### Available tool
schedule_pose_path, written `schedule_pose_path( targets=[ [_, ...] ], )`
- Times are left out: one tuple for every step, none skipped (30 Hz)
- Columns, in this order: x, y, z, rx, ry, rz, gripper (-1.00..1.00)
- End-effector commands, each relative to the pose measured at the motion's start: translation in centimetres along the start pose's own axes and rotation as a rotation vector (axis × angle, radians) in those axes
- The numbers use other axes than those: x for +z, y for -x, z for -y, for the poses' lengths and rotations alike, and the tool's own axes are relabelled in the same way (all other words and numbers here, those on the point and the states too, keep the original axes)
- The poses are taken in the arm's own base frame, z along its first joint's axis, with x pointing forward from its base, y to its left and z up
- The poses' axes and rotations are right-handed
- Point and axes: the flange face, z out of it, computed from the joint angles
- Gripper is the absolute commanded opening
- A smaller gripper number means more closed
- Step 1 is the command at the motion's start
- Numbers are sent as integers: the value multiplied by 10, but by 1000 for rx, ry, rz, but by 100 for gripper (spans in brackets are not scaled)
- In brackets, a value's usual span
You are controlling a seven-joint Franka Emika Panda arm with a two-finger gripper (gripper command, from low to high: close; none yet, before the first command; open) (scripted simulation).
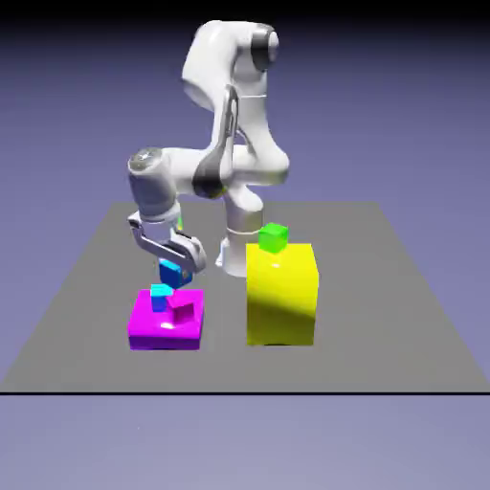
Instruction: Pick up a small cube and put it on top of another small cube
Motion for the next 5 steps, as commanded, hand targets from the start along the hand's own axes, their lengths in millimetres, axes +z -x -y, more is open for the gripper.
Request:
schedule_pose_path(
  targets=[
    [9, -1, -1, 1, 2, -2, -100],
    [9, -1, -1, 1, 2, -2, 100],
    [9, -1, -1, 1, 2, -2, 100],
    [-6, 0, 0, 1, 1, -1, 100],
    [-21, 0, 0, 0, 1, -1, 100]
  ],
)
